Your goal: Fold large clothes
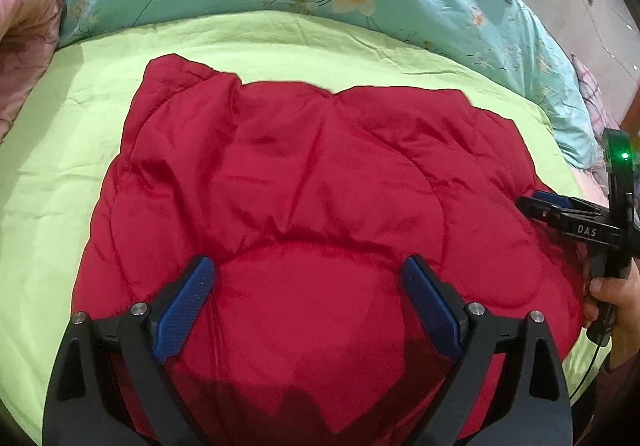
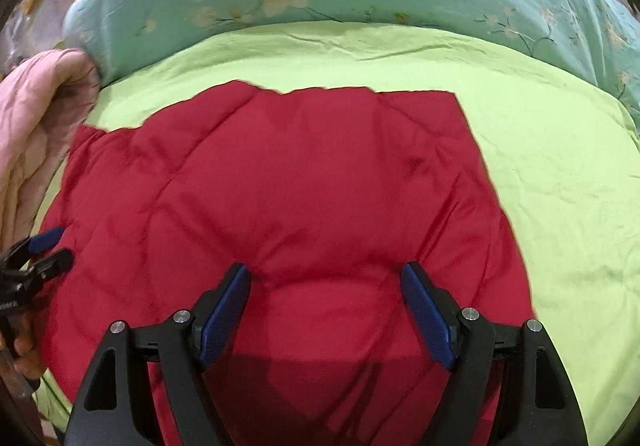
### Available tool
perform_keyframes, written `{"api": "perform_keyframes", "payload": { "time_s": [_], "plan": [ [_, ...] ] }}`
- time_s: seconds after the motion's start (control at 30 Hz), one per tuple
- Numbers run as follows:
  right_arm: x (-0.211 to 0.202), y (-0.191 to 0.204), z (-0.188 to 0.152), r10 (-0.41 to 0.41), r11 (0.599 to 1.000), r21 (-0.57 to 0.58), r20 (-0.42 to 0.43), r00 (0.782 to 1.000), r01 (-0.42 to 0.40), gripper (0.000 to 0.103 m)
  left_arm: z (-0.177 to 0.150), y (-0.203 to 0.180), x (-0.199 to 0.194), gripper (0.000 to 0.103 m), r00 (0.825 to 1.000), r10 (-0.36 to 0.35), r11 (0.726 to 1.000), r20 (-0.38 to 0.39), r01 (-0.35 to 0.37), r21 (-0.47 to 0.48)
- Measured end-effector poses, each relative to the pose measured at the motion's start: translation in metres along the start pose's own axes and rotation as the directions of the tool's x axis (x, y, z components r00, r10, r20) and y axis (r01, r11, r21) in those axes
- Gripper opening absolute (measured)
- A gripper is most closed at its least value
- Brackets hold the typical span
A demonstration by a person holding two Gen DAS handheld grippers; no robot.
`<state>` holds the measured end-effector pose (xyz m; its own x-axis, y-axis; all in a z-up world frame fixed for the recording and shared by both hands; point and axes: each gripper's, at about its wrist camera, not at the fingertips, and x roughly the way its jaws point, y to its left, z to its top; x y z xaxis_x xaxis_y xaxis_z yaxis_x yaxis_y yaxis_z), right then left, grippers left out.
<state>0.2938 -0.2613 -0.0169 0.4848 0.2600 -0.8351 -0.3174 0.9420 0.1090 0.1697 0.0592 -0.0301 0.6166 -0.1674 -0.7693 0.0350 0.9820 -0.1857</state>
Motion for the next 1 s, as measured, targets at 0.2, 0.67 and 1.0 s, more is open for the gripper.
{"api": "perform_keyframes", "payload": {
  "time_s": [0.2, 0.67, 1.0],
  "plan": [
    [0.028, -0.025, 0.013, -0.005, 0.996, 0.085, -0.028, 1.000, 0.007, 0.080, 0.012, 0.011, 0.020, 0.096, 1.000, 0.011, 0.999, -0.024, -0.012, -0.045],
    [0.023, -0.045, 0.006, 0.005, 0.984, 0.179, 0.002, 1.000, -0.005, 0.081, 0.011, 0.017, 0.025, 0.096, 0.999, 0.018, 0.997, -0.029, -0.020, -0.069],
    [0.012, -0.057, 0.003, -0.043, 0.966, 0.254, 0.012, 0.999, 0.038, 0.080, 0.006, 0.010, 0.010, 0.096, 0.996, 0.086, 0.994, -0.015, -0.086, -0.060]
  ]
}}
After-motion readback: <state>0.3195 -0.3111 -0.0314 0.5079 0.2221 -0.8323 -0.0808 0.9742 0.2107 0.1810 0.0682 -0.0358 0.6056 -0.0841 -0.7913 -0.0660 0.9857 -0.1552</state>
